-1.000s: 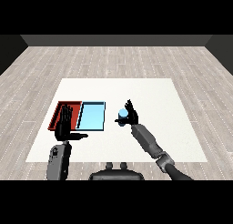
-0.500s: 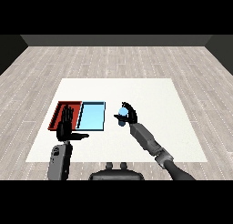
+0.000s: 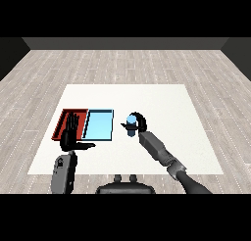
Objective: Pick the blue can and put it in the blue box
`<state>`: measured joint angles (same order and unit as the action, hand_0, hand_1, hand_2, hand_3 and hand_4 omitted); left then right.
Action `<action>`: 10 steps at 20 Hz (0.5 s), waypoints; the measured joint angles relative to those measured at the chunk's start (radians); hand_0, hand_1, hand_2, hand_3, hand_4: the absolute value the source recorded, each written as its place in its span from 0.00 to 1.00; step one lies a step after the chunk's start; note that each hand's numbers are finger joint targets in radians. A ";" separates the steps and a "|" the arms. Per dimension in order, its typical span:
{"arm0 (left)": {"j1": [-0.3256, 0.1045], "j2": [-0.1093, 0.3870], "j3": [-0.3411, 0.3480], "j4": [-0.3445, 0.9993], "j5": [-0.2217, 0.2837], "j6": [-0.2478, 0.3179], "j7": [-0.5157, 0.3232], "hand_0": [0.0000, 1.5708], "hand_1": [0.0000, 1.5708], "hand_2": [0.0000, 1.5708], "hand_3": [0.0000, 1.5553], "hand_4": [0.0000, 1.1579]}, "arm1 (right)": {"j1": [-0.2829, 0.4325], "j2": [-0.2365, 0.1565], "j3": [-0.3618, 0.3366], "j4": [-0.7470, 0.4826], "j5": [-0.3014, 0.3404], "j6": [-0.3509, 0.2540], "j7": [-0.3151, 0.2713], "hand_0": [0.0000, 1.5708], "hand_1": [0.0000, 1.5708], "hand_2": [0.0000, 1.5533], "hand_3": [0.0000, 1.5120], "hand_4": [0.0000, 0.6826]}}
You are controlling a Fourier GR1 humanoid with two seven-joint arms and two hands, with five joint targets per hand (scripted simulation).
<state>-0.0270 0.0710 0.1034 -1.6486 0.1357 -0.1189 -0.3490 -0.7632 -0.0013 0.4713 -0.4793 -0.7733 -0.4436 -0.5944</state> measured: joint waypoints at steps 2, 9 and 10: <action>0.003 -0.005 -0.017 -0.019 -0.014 0.007 0.016 0.00 0.00 0.00 0.00 0.00 | 0.001 0.000 -0.012 -0.011 0.028 -0.007 0.006 0.92 0.92 0.94 0.93 0.92; 0.014 -0.026 -0.084 0.000 -0.057 -0.004 0.017 0.00 0.00 0.00 0.00 0.00 | -0.027 -0.075 0.007 -0.160 0.127 -0.072 0.116 0.91 0.91 0.93 0.92 0.91; 0.013 -0.034 -0.100 0.001 -0.065 -0.001 0.026 0.00 0.00 0.00 0.00 0.00 | -0.031 -0.087 0.014 -0.192 0.141 -0.087 0.134 0.91 0.91 0.93 0.92 0.91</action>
<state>-0.0145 0.0368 0.0032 -1.6471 0.0704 -0.1204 -0.3233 -0.7943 -0.0879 0.4857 -0.6710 -0.6325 -0.5306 -0.4606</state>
